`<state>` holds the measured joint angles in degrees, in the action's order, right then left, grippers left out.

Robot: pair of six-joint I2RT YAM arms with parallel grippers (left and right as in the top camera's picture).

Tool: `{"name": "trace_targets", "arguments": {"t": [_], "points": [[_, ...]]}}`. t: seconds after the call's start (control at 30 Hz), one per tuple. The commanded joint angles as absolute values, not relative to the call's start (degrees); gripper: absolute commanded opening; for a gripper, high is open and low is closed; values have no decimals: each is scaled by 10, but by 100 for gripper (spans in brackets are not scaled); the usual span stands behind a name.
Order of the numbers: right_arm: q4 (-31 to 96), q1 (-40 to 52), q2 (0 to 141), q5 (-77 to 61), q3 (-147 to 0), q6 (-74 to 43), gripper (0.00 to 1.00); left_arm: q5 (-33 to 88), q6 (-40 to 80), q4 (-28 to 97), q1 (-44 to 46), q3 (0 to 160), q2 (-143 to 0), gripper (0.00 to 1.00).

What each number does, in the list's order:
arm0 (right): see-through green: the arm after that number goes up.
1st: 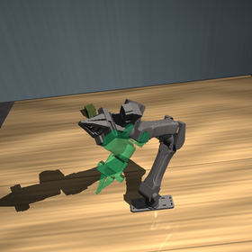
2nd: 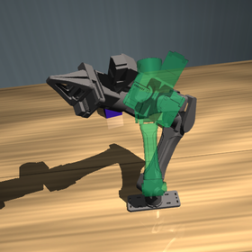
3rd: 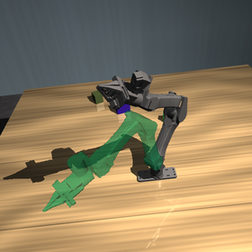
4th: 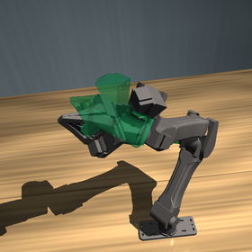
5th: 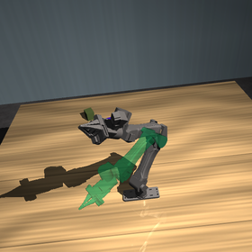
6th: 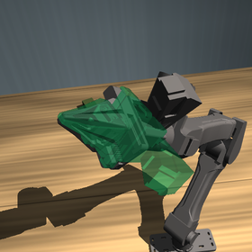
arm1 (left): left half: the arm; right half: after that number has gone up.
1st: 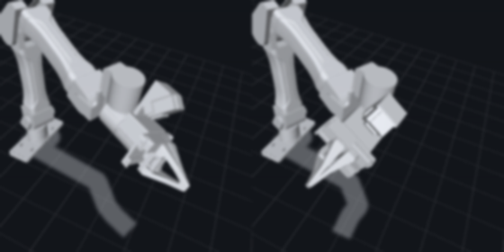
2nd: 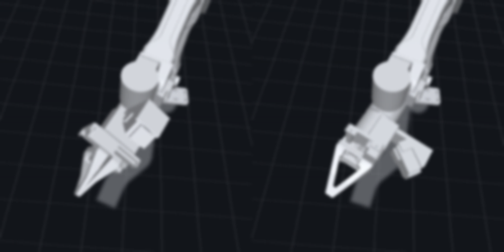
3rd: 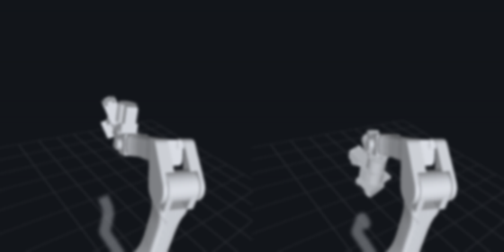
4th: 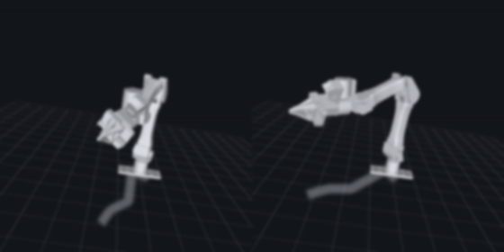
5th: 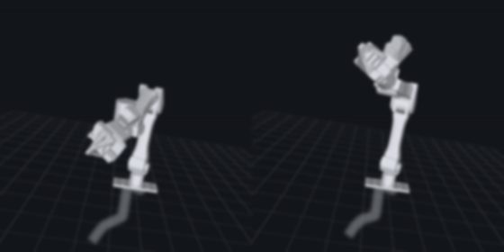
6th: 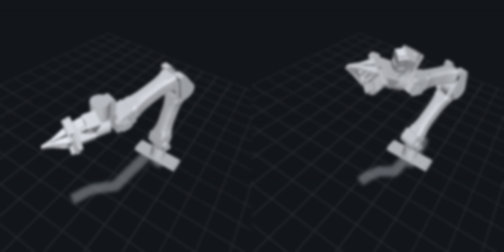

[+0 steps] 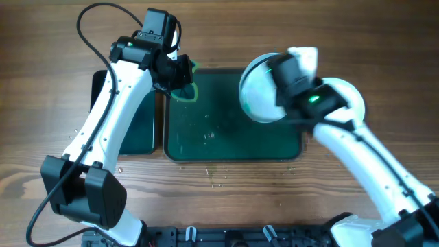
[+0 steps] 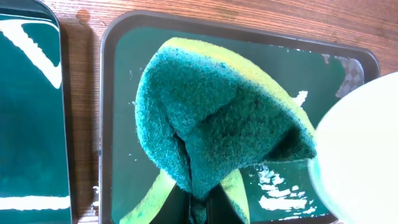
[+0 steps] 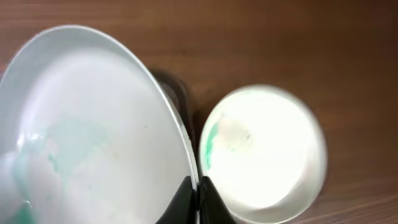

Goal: Clean dirty plates on tray and stack at the side
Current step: 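Carry the plate right and lower it onto the plate stack, then lower the sponge into the black tray and release with left gripper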

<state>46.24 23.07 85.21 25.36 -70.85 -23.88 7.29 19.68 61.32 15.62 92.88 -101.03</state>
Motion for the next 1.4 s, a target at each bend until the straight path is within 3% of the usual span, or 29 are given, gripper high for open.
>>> {"name": "trace_targets", "arguments": {"t": [0.0,0.2,0.37,0.53,0.83,1.1,1.37], "points": [[471,91,843,3,-709,-255,4,68,202,612,153,928,-1013,4],[504,-118,855,-49,-702,-255,4,68,202,611,153,928,-1013,4],[466,-199,860,-18,-641,-257,4,68,202,611,153,928,-1013,4],[390,-220,860,43,-566,-271,4,68,202,612,153,928,-1013,4],[296,-197,889,4,-519,-251,6,68,202,611,153,928,-1013,4],[324,-160,898,-5,-535,-225,32,67,201,611,152,928,-1013,4],[492,-160,878,-14,-660,-194,52,67,198,616,140,929,-999,4]]}}
